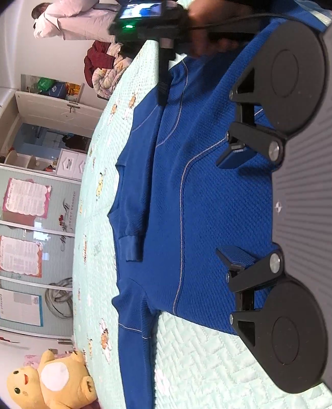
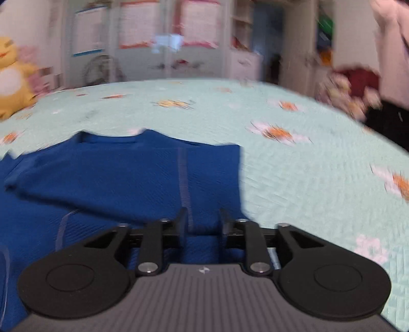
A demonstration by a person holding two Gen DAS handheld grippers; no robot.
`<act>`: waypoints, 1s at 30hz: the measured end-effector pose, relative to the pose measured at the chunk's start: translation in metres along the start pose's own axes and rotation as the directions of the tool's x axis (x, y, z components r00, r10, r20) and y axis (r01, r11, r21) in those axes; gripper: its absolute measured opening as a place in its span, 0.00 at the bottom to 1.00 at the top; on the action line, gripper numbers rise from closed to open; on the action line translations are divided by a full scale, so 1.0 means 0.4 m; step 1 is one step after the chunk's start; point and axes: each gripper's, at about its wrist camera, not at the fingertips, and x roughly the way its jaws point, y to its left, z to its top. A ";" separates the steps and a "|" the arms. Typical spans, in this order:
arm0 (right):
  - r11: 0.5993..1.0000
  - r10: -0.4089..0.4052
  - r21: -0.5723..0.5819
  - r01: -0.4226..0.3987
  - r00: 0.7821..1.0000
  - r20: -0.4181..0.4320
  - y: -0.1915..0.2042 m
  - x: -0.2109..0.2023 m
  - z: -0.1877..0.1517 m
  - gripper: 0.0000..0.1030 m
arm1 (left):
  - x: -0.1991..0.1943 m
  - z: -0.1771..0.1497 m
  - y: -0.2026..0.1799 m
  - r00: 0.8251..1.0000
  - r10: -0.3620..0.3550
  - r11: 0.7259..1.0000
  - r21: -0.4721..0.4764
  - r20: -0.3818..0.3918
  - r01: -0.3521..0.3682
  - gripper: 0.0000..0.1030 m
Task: Fold clothes
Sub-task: 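Withdraw the open right gripper from the folded sleeve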
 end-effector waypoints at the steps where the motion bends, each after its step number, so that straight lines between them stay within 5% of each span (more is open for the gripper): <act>1: 0.998 -0.009 -0.057 0.009 1.000 0.001 0.029 -0.001 -0.009 0.56 | 0.005 0.002 0.001 1.000 0.007 1.000 -0.003 -0.011 -0.007 0.68; 6: 0.961 -0.085 -0.259 0.091 0.996 0.033 0.134 0.000 -0.029 0.57 | 0.018 0.010 0.006 0.999 0.020 1.000 -0.021 -0.043 -0.021 0.69; 22: 0.979 -0.073 -0.192 0.071 0.997 -0.001 0.102 0.024 -0.027 0.66 | 0.031 0.006 -0.019 0.996 0.042 0.999 0.036 -0.076 -0.039 0.78; 30: 0.980 -0.075 -0.187 0.073 0.997 -0.006 0.099 0.030 -0.026 0.68 | 0.016 0.013 0.002 0.999 0.010 1.000 -0.027 -0.052 -0.012 0.78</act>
